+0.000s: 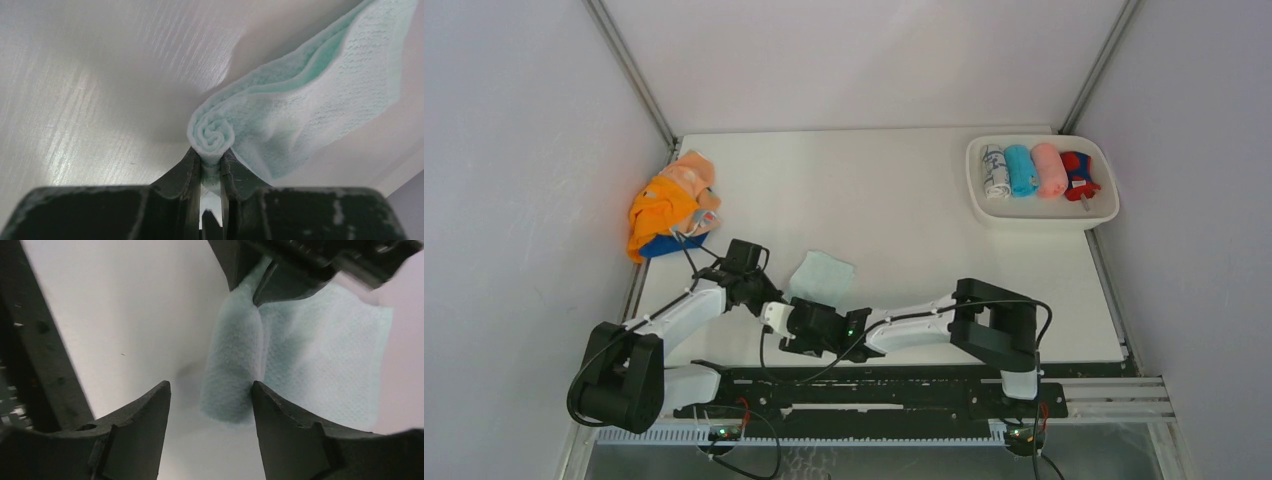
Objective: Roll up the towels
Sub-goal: Roll the towel at the center of the board.
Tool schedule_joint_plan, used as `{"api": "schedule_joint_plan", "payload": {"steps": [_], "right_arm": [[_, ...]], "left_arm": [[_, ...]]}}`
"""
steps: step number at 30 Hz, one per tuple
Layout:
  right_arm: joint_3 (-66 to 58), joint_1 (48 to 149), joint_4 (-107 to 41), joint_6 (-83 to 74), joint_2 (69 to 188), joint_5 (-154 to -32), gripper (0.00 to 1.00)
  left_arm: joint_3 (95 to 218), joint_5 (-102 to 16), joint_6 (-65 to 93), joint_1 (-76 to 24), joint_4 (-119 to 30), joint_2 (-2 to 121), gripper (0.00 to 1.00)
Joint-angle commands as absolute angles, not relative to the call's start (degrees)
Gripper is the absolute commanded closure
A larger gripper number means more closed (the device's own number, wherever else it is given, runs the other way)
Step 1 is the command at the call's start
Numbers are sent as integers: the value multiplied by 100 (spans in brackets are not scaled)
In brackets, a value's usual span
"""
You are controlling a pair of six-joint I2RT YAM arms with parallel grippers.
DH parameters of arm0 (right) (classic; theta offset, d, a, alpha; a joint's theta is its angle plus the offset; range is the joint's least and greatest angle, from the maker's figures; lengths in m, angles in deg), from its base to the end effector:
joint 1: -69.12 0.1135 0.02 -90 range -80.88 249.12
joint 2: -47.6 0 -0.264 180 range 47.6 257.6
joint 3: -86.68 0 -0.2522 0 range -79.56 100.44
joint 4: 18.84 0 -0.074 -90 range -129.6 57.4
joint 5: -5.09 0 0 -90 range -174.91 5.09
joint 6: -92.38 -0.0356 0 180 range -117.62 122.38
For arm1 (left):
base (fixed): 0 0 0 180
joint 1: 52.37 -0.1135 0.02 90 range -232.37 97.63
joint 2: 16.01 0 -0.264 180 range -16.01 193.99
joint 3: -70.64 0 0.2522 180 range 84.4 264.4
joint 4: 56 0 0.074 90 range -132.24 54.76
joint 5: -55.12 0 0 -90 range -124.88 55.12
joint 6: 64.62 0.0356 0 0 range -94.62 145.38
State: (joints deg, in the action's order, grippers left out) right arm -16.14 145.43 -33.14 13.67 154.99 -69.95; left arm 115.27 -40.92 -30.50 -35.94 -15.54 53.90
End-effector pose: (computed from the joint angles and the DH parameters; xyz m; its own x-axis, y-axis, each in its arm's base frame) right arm 0.1022 0.3808 0.1625 0.0125 -0.7477 -0.6639 -0.9103 0.2663 -0.3171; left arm 0.1930 -0.0608 0.1540 -0.7577 -0.6349 -0.1511 -0.5429 0.7417 -0.3940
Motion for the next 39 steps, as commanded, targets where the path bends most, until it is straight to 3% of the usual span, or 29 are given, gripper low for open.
{"api": "schedule_joint_plan", "payload": {"steps": [1, 9, 15, 19, 24, 27, 32, 39], "right_arm": [[-1445, 14632, -3098, 1795, 15777, -6417, 41], [-1390, 14699, -3255, 1924, 16204, -6365, 55], [-1390, 14513, -3515, 1612, 16070, -6995, 82], [-1487, 14012, -3534, 982, 15687, -8310, 100], [-1675, 13093, -3188, 73, 15453, -10489, 100], [-1799, 12562, -2712, -637, 15545, -11753, 100], [-2120, 11855, -1354, -2125, 15958, -13287, 100], [-2329, 11230, 1045, -4596, 16956, -14313, 100]], "left_arm": [[11674, -4039, -2858, -3634, -1332, 5447, 92], [11717, -4043, -2839, -3644, -1344, 5499, 92], [11811, -4076, -2861, -3654, -1372, 5453, 87], [11781, -4045, -3015, -3687, -1517, 5103, 75], [11726, -3913, -3212, -3827, -1528, 4482, 47], [11573, -3827, -3353, -3953, -1492, 4087, 36], [11286, -3958, -3553, -3989, -1556, 3580, 29], [10863, -4371, -3911, -3981, -1911, 3333, 25]]}}
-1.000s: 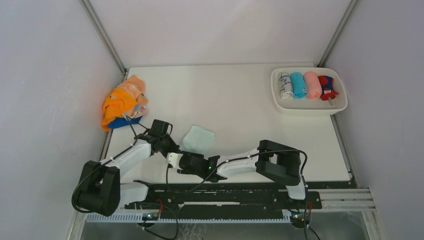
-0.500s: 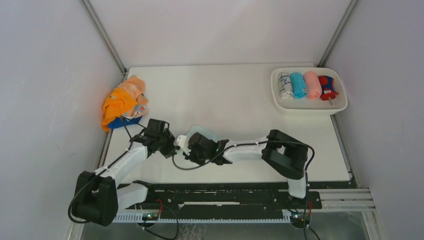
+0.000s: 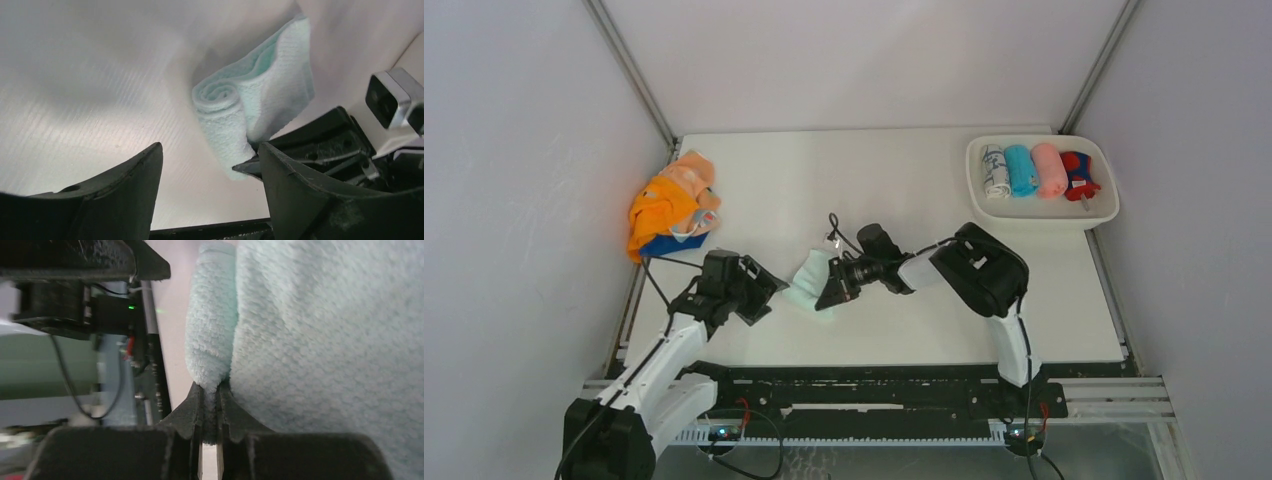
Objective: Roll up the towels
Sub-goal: Roll the towel at the center of the board.
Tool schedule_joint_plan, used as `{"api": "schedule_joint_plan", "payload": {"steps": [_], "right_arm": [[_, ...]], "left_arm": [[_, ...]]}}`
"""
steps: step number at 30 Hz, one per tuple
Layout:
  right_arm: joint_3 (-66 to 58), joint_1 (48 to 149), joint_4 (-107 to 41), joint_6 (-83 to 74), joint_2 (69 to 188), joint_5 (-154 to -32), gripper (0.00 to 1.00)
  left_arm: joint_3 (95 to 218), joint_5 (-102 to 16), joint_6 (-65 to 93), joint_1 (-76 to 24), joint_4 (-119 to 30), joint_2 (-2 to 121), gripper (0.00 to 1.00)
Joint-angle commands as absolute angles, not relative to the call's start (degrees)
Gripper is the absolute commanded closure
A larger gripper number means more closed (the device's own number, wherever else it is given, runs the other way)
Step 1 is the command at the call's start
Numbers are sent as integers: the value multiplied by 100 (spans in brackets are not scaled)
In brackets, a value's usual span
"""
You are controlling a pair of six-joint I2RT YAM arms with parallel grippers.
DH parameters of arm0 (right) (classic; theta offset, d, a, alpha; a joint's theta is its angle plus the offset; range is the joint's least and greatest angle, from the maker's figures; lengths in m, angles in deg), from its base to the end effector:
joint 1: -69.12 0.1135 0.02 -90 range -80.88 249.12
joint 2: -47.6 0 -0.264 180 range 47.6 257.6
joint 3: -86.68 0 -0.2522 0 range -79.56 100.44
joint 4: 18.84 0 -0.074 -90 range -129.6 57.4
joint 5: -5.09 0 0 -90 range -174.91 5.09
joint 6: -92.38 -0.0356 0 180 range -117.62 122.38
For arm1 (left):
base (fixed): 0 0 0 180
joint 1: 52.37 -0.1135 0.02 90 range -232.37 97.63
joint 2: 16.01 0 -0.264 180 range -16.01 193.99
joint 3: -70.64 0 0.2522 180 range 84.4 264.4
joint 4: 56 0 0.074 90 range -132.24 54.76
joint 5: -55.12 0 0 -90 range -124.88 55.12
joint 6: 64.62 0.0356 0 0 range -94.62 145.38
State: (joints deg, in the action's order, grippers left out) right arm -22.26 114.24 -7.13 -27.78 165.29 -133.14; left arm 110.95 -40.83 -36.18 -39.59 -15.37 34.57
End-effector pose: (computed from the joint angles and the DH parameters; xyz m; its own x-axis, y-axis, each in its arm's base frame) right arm 0.2606 0.2993 0.1080 -0.8032 -0.3323 -0.4945 -0.5783 0.2355 0.7811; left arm 0.1645 -0.0411 0.1876 -0.6100 -0.7584 -0.2296 -0.5303 0.6060 -0.5929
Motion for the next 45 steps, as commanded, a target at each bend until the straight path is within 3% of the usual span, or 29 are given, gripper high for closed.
{"api": "schedule_joint_plan", "payload": {"steps": [1, 6, 24, 27, 36, 42, 45], "right_arm": [[-2333, 11175, 1283, -4975, 17098, -14378, 100], [-2263, 11010, 1706, -5671, 17566, -14508, 100], [-1874, 10999, 594, -5440, 17864, -14521, 100], [-1874, 10999, 482, -5338, 17829, -14504, 100], [-1874, 11113, -741, -4072, 17037, -14025, 93], [-1838, 11480, -2517, -2183, 15679, -12559, 71], [-1769, 11812, -3239, -1348, 15219, -11433, 61]], "left_arm": [[10845, -4399, -3929, -3974, -1954, 3332, 25], [10768, -4470, -3998, -3878, -2188, 3477, 25], [10826, -4199, -3992, -3668, -3073, 4889, 34], [10897, -3942, -3842, -3629, -3007, 5126, 42], [10991, -3602, -3449, -3605, -2620, 5304, 84], [11325, -3515, -3123, -3605, -1901, 5042, 97], [11507, -3435, -2977, -3609, -1595, 4991, 98]]}}
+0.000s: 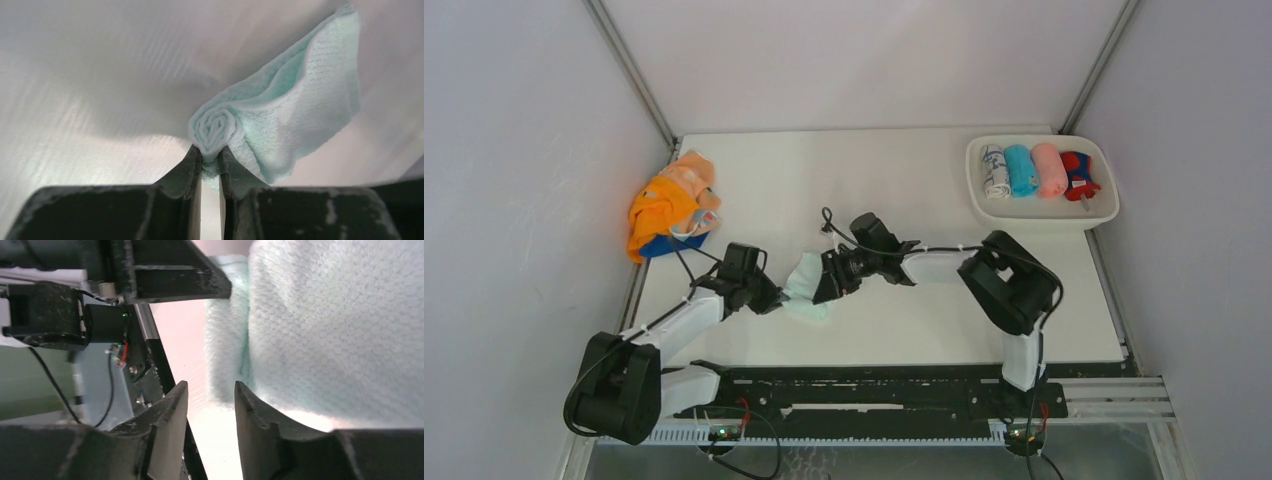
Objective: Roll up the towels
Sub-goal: Roll the towel at the center of the board.
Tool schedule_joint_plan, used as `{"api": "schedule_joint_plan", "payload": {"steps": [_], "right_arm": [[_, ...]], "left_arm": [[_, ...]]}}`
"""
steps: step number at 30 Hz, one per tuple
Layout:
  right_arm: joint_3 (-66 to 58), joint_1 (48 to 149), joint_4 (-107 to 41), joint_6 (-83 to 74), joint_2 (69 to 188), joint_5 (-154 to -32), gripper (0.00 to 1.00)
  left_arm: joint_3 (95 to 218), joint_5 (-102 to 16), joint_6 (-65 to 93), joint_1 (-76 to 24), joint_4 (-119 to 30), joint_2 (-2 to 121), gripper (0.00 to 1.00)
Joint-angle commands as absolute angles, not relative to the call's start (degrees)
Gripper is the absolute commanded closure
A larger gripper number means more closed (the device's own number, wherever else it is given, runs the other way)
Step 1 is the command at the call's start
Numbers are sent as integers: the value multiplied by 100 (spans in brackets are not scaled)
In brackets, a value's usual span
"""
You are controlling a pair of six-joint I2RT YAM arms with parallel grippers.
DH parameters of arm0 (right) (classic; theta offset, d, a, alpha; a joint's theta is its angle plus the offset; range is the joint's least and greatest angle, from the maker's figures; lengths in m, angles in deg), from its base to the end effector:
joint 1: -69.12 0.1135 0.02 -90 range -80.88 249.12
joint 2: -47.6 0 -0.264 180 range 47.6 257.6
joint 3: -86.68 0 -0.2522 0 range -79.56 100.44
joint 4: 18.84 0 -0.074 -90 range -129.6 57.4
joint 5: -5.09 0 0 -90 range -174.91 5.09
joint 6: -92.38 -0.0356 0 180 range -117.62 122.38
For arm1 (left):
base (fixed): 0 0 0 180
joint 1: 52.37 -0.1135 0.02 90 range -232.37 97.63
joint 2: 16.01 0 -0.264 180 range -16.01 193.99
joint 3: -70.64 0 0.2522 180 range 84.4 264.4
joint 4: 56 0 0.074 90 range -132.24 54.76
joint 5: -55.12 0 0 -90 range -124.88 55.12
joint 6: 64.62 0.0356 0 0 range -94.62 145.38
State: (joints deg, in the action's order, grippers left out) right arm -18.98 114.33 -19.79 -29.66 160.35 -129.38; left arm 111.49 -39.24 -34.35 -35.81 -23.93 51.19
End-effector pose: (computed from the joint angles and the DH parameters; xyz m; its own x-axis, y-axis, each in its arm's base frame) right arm 0.2617 0.2990 0.1372 -0.8499 -0.3187 -0.4197 -0.5157 0.3391 0.7868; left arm 0.1919 -0.0599 0.1517 -0.6900 -0.6932 -0.2080 -0.5428 0.6858 -0.4849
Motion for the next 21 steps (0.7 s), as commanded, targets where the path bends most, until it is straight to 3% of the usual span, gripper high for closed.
{"api": "schedule_joint_plan", "payload": {"steps": [1, 4, 9, 21], "right_arm": [[-1773, 11940, -3386, -1125, 15088, -11057, 57], [-1768, 12444, -3629, -490, 14771, -9847, 47], [-1768, 13511, -3409, 445, 14645, -8035, 40], [-1482, 14512, -2856, 1628, 15545, -6295, 40]], "left_arm": [[11571, -3429, -2924, -3603, -1509, 5003, 98], [11685, -3431, -2827, -3605, -1343, 5079, 98], [11723, -3533, -2791, -3607, -1326, 5211, 99], [11736, -3644, -2744, -3608, -1380, 5307, 99]]}}
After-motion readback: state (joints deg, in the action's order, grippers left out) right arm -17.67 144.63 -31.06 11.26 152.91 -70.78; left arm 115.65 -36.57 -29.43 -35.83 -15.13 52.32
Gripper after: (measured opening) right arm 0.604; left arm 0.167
